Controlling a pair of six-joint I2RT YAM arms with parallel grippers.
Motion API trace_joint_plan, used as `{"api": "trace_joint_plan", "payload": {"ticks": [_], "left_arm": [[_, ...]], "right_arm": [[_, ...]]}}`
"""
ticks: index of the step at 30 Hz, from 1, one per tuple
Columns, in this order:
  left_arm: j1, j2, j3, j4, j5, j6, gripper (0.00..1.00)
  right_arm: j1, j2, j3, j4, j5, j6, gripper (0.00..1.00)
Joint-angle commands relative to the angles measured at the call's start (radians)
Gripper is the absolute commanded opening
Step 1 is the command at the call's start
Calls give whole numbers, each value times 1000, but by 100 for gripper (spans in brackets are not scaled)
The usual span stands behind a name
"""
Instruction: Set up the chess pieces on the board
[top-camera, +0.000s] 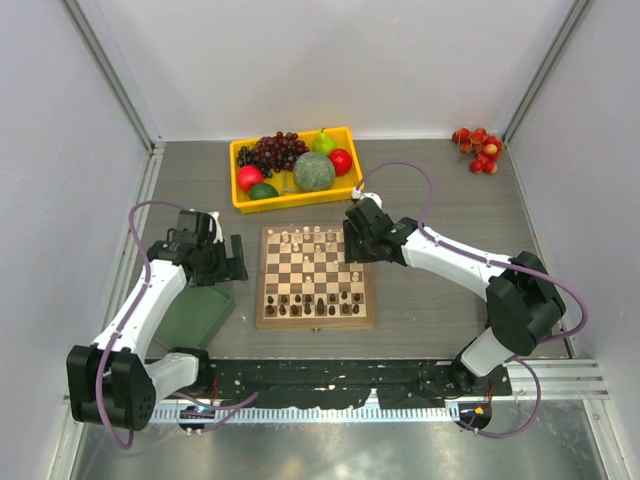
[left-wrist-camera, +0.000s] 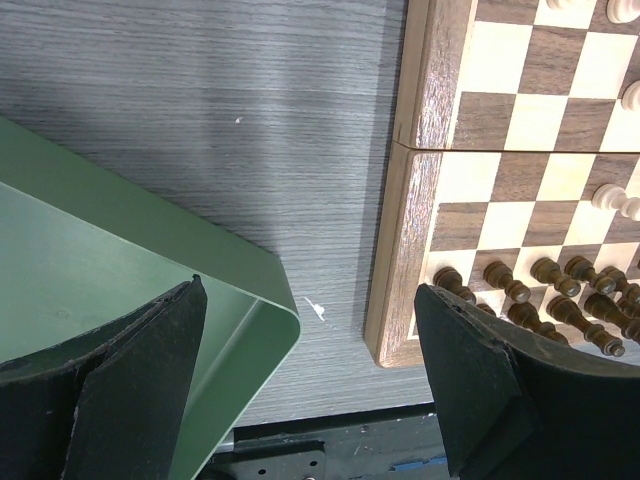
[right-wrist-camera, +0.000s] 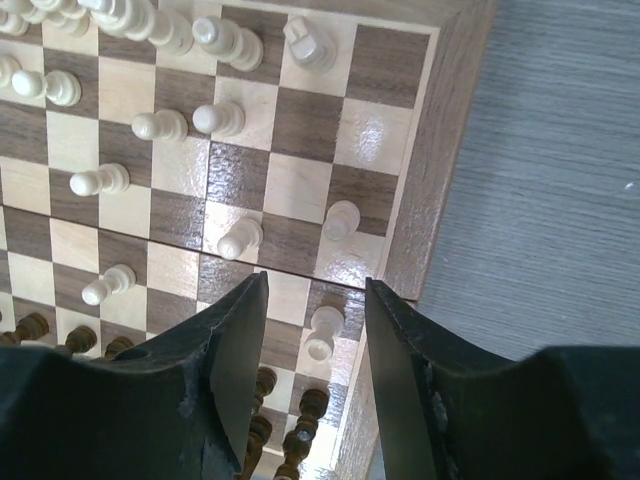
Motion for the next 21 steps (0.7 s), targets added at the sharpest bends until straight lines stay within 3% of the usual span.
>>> {"api": "trace_joint_plan", "payload": {"ticks": [1,9,17,21], "left_arm": [[5,10,24,17,4,15,92],[5,23,30,19,9,15,92],[5,24,30,20,9,16,92],[5,24,30,19,9,16,92]], "right_arm": [[-3,-26,-29,13,-80,-9,50],[3,-5,-72,4,-127,-14,49],[0,13,-35,-5,-120,-35,31],[0,0,-38,-30,-117,-38,31]]}}
